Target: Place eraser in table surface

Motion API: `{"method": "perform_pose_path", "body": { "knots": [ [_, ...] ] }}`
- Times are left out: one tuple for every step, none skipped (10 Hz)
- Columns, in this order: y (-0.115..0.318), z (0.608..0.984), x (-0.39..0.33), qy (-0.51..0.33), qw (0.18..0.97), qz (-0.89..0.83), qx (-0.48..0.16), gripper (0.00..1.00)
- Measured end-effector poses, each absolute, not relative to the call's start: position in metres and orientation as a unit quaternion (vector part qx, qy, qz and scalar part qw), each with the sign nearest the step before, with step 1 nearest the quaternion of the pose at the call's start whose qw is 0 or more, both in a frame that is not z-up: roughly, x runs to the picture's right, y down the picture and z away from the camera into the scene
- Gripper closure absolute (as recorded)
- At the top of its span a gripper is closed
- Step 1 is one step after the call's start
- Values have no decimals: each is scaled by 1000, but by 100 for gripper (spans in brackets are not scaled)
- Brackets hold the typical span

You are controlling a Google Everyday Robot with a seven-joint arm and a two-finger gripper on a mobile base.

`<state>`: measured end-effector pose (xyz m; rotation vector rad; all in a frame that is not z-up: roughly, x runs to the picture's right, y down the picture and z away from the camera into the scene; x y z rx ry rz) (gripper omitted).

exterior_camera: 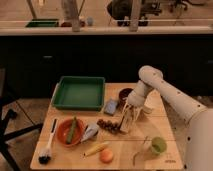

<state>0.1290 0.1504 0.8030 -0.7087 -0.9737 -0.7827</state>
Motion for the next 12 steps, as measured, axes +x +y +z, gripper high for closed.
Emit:
{"method": "perform_pose_path", "body": {
  "knots": [
    [154, 802, 130, -447, 752, -357, -329, 100],
    [157, 801, 131, -446, 752, -354, -332, 100],
    [159, 799, 133, -444, 753, -353, -334, 100],
    [162, 798, 135, -442, 754, -350, -338, 100],
    [164, 796, 137, -441, 754, -348, -341, 100],
    [166, 794, 139, -439, 754, -346, -344, 100],
    [169, 793, 141, -438, 754, -344, -348, 100],
    [172, 793, 143, -437, 755, -341, -351, 100],
    [174, 792, 145, -436, 755, -339, -353, 100],
    [177, 792, 148, -435, 756, -335, -356, 100],
    [179, 791, 150, -434, 758, -330, -358, 98],
    [180, 792, 152, -433, 760, -326, -359, 90]
  ]
}}
